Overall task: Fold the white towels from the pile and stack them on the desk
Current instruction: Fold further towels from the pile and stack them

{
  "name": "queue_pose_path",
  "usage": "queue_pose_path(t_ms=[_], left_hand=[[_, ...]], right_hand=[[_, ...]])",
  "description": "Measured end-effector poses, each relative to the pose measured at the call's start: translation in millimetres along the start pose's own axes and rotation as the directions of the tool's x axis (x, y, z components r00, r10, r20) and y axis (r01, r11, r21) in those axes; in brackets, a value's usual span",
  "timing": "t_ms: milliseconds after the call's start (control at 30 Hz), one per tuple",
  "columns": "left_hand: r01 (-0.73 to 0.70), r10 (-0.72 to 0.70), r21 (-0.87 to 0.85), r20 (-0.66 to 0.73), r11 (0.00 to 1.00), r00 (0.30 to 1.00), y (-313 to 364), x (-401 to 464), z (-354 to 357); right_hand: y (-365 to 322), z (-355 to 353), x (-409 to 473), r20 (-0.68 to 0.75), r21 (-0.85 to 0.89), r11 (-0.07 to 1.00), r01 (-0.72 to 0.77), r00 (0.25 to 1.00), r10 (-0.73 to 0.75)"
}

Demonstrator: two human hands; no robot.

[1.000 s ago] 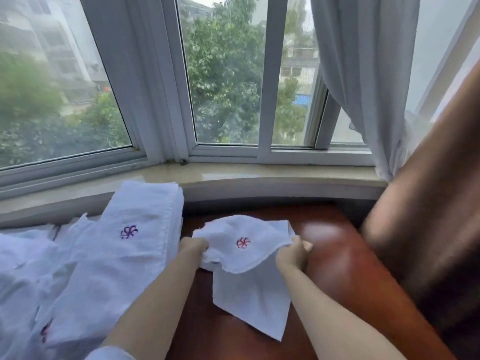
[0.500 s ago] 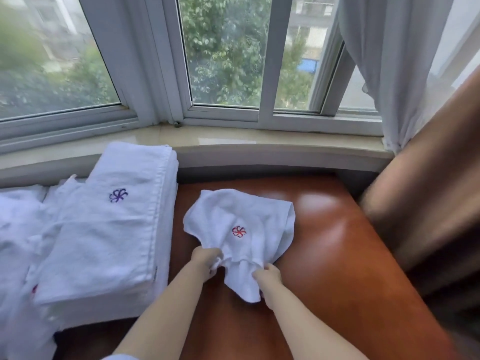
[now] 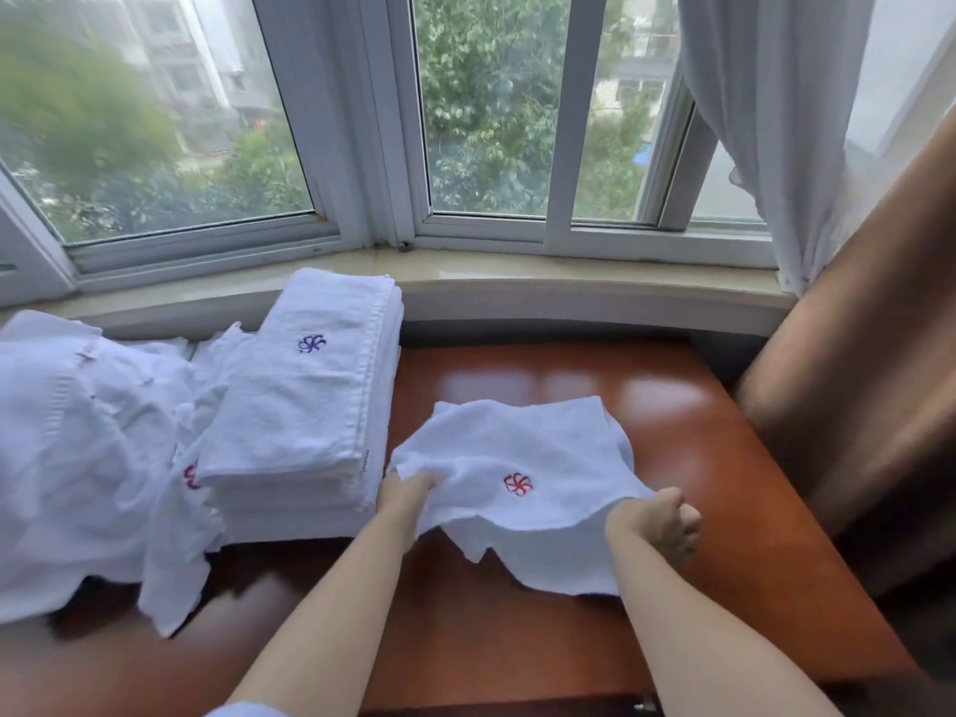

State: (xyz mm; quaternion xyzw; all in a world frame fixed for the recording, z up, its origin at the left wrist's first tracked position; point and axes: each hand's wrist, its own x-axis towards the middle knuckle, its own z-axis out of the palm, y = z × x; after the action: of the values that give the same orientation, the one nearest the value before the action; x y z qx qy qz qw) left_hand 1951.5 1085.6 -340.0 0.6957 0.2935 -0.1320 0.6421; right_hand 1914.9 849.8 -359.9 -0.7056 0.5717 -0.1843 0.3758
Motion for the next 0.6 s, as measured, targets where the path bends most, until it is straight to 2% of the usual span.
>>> queue_pose_path(t_ms=[167,267,367,433,500,600], left_hand=[[0.187,-0.184,0.044,-0.078,0.981,0.98,-28,3,-16],[0.304,-0.305,0.012,0.014,0.952,0.952,-38,2,-14],[0.315,-0.313,-0.008,0.071,0.949,0.947,-47,8,-3],[0.322,-0.311,-0.071,0.13,0.944,0.941,-49,11,3],[0.359,-0.306,-0.193,0.257,0.913,0.917,-49,11,10],[0.435,-0.299,-0.318,0.394,0.843,0.869,-48,10,15]], right_hand=[[24,-2,-18,0.14,0.036,0.997,0.068,0.987,-0.073],[40,5,-16,0.228,-0.003,0.999,0.052,0.972,-0.05],[53,8,-10,0.348,-0.007,0.999,-0.032,0.937,0.033],[62,9,-11,0.457,0.023,0.996,0.088,0.885,-0.089],[65,10,-13,0.497,0.086,0.982,0.169,0.847,-0.189],[62,11,-20,0.503,0.186,0.981,0.05,0.853,-0.139]])
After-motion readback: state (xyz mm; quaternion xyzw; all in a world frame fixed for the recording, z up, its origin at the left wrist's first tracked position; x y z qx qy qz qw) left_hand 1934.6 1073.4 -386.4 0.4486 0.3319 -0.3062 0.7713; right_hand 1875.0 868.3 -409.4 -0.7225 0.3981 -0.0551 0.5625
